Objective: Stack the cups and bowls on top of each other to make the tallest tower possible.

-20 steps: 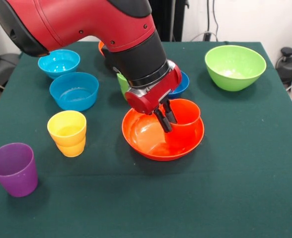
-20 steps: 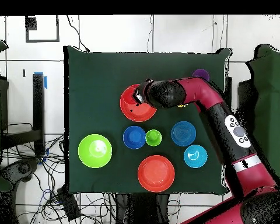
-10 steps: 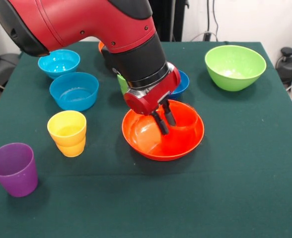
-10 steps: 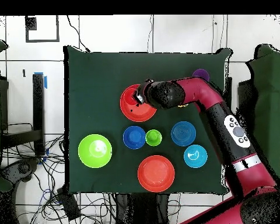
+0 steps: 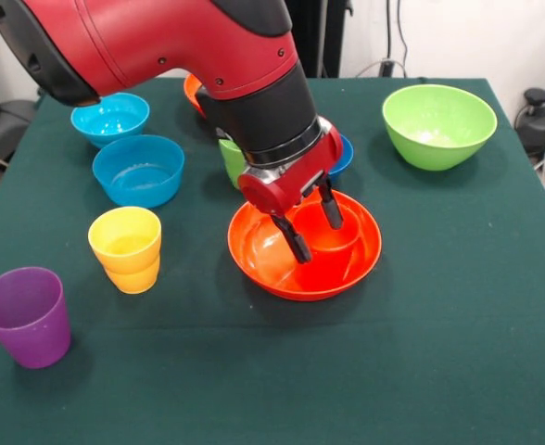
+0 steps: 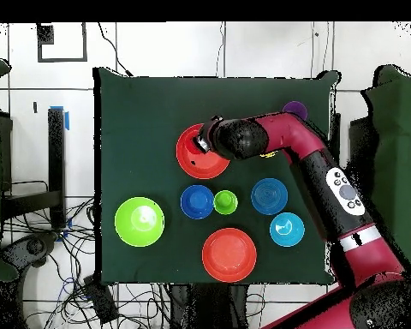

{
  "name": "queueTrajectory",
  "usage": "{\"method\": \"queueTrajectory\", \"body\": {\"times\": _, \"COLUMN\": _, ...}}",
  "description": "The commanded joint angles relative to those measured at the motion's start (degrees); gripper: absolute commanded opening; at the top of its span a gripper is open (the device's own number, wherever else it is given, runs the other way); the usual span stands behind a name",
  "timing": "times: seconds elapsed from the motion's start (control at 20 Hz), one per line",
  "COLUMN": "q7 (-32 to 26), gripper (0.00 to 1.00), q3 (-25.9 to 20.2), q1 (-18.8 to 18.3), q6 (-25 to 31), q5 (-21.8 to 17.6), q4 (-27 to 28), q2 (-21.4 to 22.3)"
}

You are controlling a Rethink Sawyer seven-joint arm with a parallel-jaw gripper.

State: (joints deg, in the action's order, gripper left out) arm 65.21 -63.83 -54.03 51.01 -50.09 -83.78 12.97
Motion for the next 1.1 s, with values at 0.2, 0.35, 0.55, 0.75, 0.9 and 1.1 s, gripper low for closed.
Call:
{"method": "queueTrajectory", "body": {"times": 0.2, "q7": -19.9, "gripper": 1.0, "q3": 3.8, "q1": 2.7, "q6": -1.2, "q5": -4.2, "q4": 0.3, "q2": 0.6}}
{"method": "queueTrajectory", "body": {"times": 0.35, "q7": -19.1, "gripper": 1.0, "q3": 3.1, "q1": 2.3, "q6": -0.8, "q5": -3.3, "q4": -0.7, "q2": 1.8}}
{"method": "queueTrajectory", "body": {"times": 0.55, "q7": -18.5, "gripper": 1.0, "q3": 1.4, "q1": 1.6, "q6": 0.2, "q5": -1.4, "q4": -1.9, "q2": 3.9}}
{"method": "queueTrajectory", "body": {"times": 0.75, "q7": -19.7, "gripper": 1.0, "q3": -0.9, "q1": 1.8, "q6": 1.7, "q5": 0.9, "q4": -1.2, "q2": 5.4}}
{"method": "queueTrajectory", "body": {"times": 0.9, "q7": -20.7, "gripper": 1.0, "q3": -2.4, "q1": 3.0, "q6": 3.1, "q5": 2.6, "q4": -0.1, "q2": 6.6}}
{"method": "queueTrajectory", "body": {"times": 1.1, "q7": -21.7, "gripper": 1.0, "q3": -2.9, "q1": 4.8, "q6": 6.0, "q5": 4.7, "q4": 1.9, "q2": 7.8}}
